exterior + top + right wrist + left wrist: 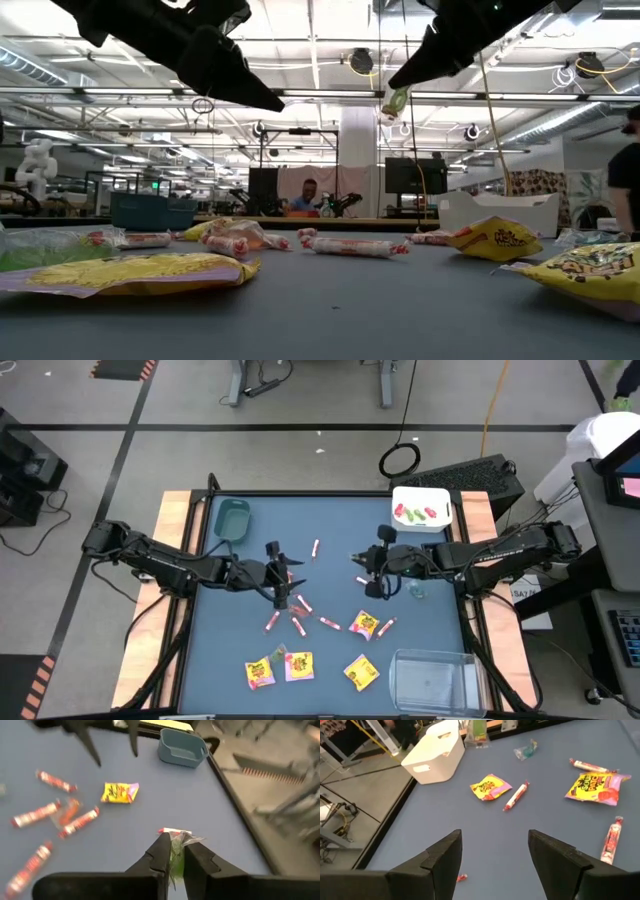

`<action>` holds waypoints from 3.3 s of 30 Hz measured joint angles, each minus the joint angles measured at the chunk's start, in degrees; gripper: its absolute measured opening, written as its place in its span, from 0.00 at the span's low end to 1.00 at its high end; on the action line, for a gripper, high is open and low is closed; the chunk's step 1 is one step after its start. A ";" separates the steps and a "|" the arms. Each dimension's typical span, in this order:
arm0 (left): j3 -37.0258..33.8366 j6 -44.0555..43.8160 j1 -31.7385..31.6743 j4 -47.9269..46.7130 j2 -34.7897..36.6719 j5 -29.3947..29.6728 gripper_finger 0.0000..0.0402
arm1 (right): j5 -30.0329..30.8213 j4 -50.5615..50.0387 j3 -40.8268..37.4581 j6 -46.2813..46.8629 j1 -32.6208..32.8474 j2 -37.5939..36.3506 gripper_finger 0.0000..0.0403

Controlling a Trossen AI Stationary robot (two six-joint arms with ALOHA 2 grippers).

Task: Sort candy
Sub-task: Put the green gummy into the white bin, then put the orange gummy into the white bin

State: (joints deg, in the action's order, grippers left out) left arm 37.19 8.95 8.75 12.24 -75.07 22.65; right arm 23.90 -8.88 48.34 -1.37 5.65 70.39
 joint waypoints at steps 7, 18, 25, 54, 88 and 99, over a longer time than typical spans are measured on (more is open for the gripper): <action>0.00 -2.67 0.00 -0.84 0.00 -1.66 0.58 | -0.68 0.17 0.00 16.22 0.12 0.00 0.07; 0.00 -4.13 0.00 -0.84 0.00 -1.66 0.58 | -4.72 2.34 0.00 30.87 1.29 0.02 0.07; 0.00 -4.13 0.00 -2.02 0.00 -1.66 0.58 | -4.61 4.18 0.00 31.11 2.01 0.02 0.07; 0.02 -5.73 0.00 -2.55 -0.02 -3.19 0.58 | 7.22 -31.78 9.31 18.59 -34.88 0.02 0.07; 0.02 -12.70 0.41 -6.12 -0.04 -7.61 0.58 | -1.73 -24.67 1.53 16.05 -52.25 6.98 0.38; 0.02 -20.69 5.72 -13.29 -0.96 -7.91 0.58 | -7.69 -27.13 1.53 20.54 -36.29 -12.34 0.49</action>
State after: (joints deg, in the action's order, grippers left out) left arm 37.21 -11.74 14.47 -1.05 -76.03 14.74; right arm 16.21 -36.02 49.87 19.17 -30.64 58.05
